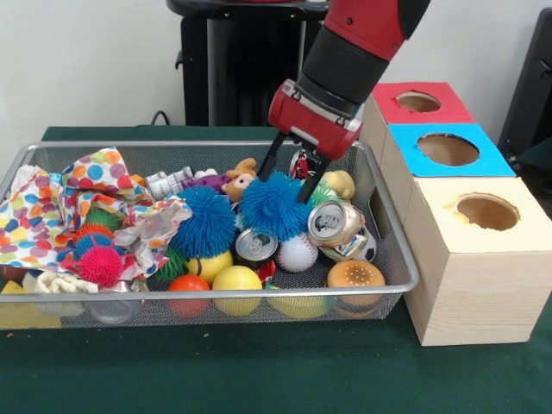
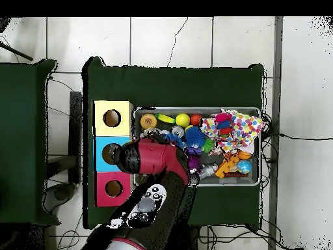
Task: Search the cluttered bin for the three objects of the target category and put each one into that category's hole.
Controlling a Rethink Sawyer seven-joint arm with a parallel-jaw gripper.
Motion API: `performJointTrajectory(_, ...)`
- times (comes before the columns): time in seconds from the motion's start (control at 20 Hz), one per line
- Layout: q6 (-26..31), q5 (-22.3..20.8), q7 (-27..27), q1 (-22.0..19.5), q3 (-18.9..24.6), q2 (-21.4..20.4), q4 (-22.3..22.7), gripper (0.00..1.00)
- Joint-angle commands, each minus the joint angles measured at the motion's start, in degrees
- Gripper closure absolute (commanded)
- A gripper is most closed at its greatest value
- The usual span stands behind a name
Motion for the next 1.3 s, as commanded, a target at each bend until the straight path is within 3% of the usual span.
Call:
performJointTrajectory(0.05, -6.69, 4.91, 17.8, 0.1, 1.84, 6.74, 5.26, 0.0)
performJointTrajectory(0.2, -6.43, 5.24, 17.32, 2.01, -0.87, 9.38, 3.66, 0.0)
performJointTrajectory(0.8, -11.77, 9.56, 17.05, 4.84, -4.28, 13.55, 4.35, 0.0)
performJointTrajectory(1.3, -6.92, 12.65, 15.9, 9.4, -7.08, 16.82, 1.48, 0.0)
